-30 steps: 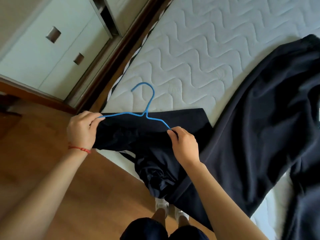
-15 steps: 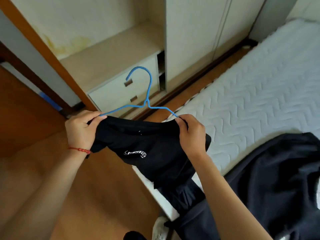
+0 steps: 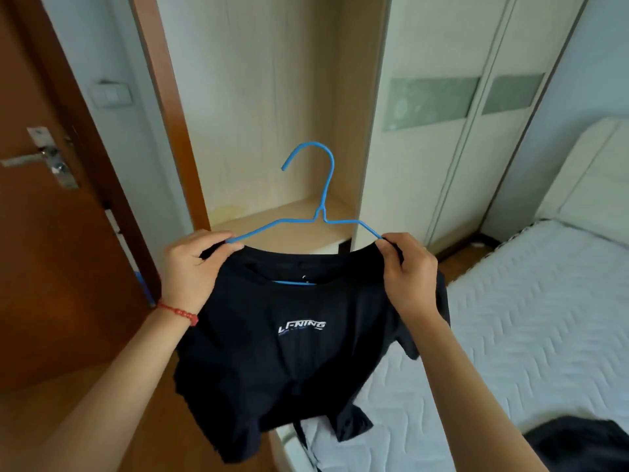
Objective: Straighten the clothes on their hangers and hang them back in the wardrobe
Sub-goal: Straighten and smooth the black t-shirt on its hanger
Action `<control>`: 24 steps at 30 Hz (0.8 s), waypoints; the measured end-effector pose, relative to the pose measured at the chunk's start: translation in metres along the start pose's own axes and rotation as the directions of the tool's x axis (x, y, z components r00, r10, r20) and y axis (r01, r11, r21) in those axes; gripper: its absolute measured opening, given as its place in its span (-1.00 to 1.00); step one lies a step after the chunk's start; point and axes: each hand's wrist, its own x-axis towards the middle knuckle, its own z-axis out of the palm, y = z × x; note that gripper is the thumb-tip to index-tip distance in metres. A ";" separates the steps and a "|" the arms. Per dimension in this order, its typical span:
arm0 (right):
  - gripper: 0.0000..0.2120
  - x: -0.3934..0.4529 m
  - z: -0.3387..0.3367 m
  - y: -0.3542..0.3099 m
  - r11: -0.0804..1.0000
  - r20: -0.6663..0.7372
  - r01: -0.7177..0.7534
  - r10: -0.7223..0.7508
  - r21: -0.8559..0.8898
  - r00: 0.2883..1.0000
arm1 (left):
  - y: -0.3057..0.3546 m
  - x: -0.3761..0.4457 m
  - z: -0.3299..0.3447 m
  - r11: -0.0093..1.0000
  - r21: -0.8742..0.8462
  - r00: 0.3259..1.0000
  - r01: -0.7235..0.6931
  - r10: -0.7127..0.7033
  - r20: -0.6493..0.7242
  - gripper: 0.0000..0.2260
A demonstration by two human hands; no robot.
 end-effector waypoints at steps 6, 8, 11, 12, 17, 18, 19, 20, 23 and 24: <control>-0.91 0.024 0.012 -0.052 0.993 -0.111 -0.002 -0.011 -0.117 0.994 | -0.046 0.054 -0.044 0.999 -0.042 0.982 -0.028 0.035 0.188 -0.81; -0.91 0.030 0.020 -0.070 0.989 -0.173 -0.002 -0.023 -0.147 0.985 | -0.065 0.065 -0.055 0.996 -0.063 0.968 -0.065 0.078 0.238 -0.89; -0.89 0.035 0.030 -0.095 0.984 -0.229 -0.022 -0.019 -0.176 0.973 | -0.082 0.082 -0.060 0.979 -0.077 0.946 -0.191 0.204 0.253 -0.74; -0.89 0.036 0.032 -0.103 0.981 -0.244 -0.035 -0.013 -0.192 0.970 | -0.084 0.089 -0.060 0.973 -0.081 0.940 -0.216 0.230 0.251 -0.73; -0.89 0.024 0.013 -0.134 0.956 -0.322 -0.065 -0.032 -0.286 0.946 | -0.064 0.118 -0.061 0.947 -0.216 0.946 -0.238 0.276 0.168 -0.74; -0.88 0.019 0.003 -0.139 0.944 -0.317 -0.066 -0.042 -0.322 0.948 | -0.058 0.121 -0.061 0.941 -0.238 0.949 -0.242 0.281 0.143 -0.70; -0.86 0.014 -0.008 -0.142 0.931 -0.305 -0.070 -0.047 -0.359 0.951 | -0.054 0.122 -0.062 0.936 -0.256 0.952 -0.243 0.280 0.123 -0.66; -0.86 0.008 -0.021 -0.145 0.919 -0.296 -0.080 -0.041 -0.385 0.954 | -0.050 0.123 -0.063 0.933 -0.272 0.956 -0.235 0.273 0.111 -0.62; -0.89 -0.010 -0.058 -0.157 0.909 -0.291 -0.127 0.006 -0.398 0.957 | -0.035 0.118 -0.068 0.924 -0.335 0.962 -0.187 0.241 0.128 -0.56; -0.89 -0.016 -0.068 -0.163 0.905 -0.293 -0.135 0.012 -0.404 0.956 | -0.028 0.115 -0.072 0.918 -0.352 0.961 -0.181 0.241 0.136 -0.58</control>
